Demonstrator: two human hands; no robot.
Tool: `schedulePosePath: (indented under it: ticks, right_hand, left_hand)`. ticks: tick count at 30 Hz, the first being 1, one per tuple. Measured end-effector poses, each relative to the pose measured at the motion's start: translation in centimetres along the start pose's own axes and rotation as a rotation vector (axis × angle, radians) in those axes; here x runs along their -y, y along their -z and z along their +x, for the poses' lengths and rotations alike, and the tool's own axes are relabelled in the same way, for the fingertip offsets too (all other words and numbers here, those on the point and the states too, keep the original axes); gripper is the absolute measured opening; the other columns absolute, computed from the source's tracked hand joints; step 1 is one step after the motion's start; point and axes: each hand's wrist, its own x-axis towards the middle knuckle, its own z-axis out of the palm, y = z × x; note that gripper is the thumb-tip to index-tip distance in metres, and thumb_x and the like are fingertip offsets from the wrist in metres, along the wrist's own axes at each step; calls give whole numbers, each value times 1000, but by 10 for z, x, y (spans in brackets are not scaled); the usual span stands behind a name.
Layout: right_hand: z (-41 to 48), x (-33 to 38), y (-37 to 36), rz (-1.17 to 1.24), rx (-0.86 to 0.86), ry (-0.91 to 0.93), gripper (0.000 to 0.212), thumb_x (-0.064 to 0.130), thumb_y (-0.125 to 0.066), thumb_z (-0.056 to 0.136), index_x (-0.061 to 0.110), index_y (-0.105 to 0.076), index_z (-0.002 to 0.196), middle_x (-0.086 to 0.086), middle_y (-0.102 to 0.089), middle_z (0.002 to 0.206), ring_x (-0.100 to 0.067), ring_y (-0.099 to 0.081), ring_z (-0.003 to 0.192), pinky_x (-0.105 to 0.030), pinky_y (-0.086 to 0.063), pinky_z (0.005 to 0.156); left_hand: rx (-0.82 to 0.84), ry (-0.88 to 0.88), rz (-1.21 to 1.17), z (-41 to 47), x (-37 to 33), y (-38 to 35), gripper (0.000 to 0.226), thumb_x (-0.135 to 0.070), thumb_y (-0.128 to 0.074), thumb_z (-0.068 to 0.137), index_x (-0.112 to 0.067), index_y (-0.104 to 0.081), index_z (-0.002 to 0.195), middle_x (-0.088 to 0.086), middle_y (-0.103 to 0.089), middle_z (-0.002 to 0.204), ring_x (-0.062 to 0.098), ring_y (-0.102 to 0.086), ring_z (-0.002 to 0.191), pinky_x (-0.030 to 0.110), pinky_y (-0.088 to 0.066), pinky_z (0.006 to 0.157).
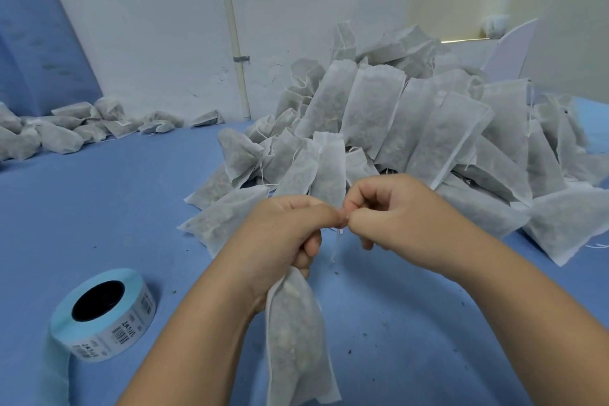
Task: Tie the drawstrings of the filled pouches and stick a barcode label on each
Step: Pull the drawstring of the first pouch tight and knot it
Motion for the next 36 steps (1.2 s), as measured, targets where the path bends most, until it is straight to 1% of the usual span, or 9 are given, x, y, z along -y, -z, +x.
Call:
schedulePosePath:
  ticks: [2, 5, 9, 14, 18, 25, 30, 33, 36]
  right_hand:
    - [2, -3, 0, 77, 3, -15, 7, 16, -67, 78, 12, -68, 73, -10, -61, 63, -4, -61, 54, -15, -42, 49]
    - [3, -5, 0, 212, 39, -16, 9, 17, -70, 85, 14, -74, 78, -1, -70, 71, -10, -65, 60, -21, -47, 51]
    - [3, -5, -5, 400, 11, -39, 11, 21, -75, 82, 10, -76, 79, -4, -73, 74, -12, -63, 58, -20, -46, 49]
    - [3, -3, -19, 523, -61, -24, 20, 29, -75, 72, 9, -73, 72, -2, -67, 63, -10, -58, 53, -18, -44, 47]
    - [4, -4, -19, 526, -62, -10, 10, 17, -75, 79, 7, -73, 77, -2, -66, 63, -10, -58, 54, -19, -46, 48]
    - [3, -6, -20, 537, 18, -29, 6, 12, -72, 83, 10, -73, 77, -25, -70, 90, -11, -53, 55, -19, -44, 52]
    - [5, -7, -15, 591, 16, -94, 19, 3, -67, 83, 12, -62, 68, 0, -54, 55, -12, -47, 49, -20, -39, 47]
    - [5, -6, -8, 519, 12, -138, 16, 9, -67, 71, 16, -57, 61, 2, -49, 54, -14, -46, 50, -23, -36, 47]
    - [5, -5, -4, 428, 24, -182, 5, 16, -60, 62, 18, -57, 58, -1, -50, 58, -17, -46, 52, -25, -35, 48]
  left_hand:
    - [-4, 0, -68, 2, 0, 2, 26, -18, -65, 87, -20, -65, 61, -1, -35, 44, 9, -22, 35, 17, -19, 41]
    - [18, 1, -150, 2, 0, 3, 24, -22, -61, 91, -20, -64, 67, -2, -31, 45, 6, -23, 33, 15, -17, 41]
    - [27, 31, -243, 1, -2, 4, 17, -26, -63, 88, -18, -59, 74, -4, -29, 44, 6, -20, 34, 15, -16, 39]
    - [95, 179, -458, 3, -5, 5, 23, -31, -67, 75, -17, -52, 84, -8, -31, 43, 3, -20, 28, 15, -16, 33]
    - [125, 193, -497, 5, -5, 7, 14, -27, -66, 75, -16, -57, 73, -8, -35, 54, 2, -22, 29, 15, -21, 31]
    - [111, 156, -459, 3, -2, 7, 20, -27, -69, 73, -17, -52, 71, -6, -40, 62, 2, -25, 33, 15, -24, 32]
    - [-59, 1, -214, 5, 1, 6, 13, -19, -71, 83, -10, -63, 80, -1, -53, 68, 8, -30, 37, 17, -28, 36]
    - [-135, -125, 30, 4, 5, 4, 18, -22, -73, 83, -13, -69, 68, -2, -59, 66, 10, -36, 39, 19, -33, 40]
    - [-87, -179, 151, 2, 5, 3, 18, -24, -73, 83, -12, -72, 68, 2, -59, 66, 9, -41, 42, 20, -36, 42]
